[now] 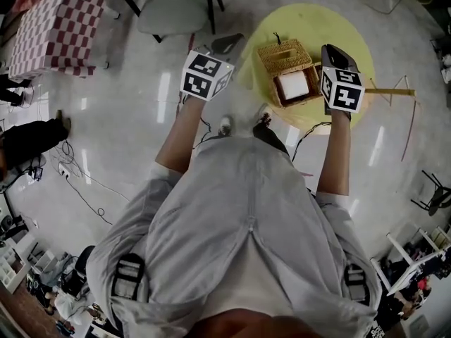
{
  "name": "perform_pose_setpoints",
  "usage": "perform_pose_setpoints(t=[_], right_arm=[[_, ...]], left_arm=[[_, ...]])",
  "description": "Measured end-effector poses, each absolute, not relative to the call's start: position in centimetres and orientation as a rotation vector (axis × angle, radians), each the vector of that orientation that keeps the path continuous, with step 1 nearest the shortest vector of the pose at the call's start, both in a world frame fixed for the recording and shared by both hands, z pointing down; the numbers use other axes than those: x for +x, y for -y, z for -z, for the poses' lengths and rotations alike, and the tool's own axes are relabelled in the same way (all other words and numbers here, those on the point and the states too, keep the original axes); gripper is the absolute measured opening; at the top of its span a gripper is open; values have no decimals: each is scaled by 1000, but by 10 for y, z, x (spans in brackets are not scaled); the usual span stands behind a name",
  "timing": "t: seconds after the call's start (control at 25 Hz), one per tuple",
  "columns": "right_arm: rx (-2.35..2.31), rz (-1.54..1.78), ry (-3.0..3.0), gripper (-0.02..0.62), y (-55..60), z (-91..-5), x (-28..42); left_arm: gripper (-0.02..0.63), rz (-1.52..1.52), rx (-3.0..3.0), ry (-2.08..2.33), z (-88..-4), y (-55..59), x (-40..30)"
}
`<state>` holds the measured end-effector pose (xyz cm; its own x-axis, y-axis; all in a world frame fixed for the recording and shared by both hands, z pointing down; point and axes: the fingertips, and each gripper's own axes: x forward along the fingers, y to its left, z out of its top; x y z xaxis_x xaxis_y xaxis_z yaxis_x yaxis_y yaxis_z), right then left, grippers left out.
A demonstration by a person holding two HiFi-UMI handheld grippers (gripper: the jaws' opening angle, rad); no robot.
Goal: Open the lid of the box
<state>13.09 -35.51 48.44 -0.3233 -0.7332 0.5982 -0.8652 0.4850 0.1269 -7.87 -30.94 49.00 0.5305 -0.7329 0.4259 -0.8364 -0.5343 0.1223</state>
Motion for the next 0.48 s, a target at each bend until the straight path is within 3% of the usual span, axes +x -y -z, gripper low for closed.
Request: perform_pose_setpoints(t=[0.48], right_arm=[[1508,-188,2197,28,300,-407,125]], left_arm=[[29,-457,2685,1267,-434,303,-86]])
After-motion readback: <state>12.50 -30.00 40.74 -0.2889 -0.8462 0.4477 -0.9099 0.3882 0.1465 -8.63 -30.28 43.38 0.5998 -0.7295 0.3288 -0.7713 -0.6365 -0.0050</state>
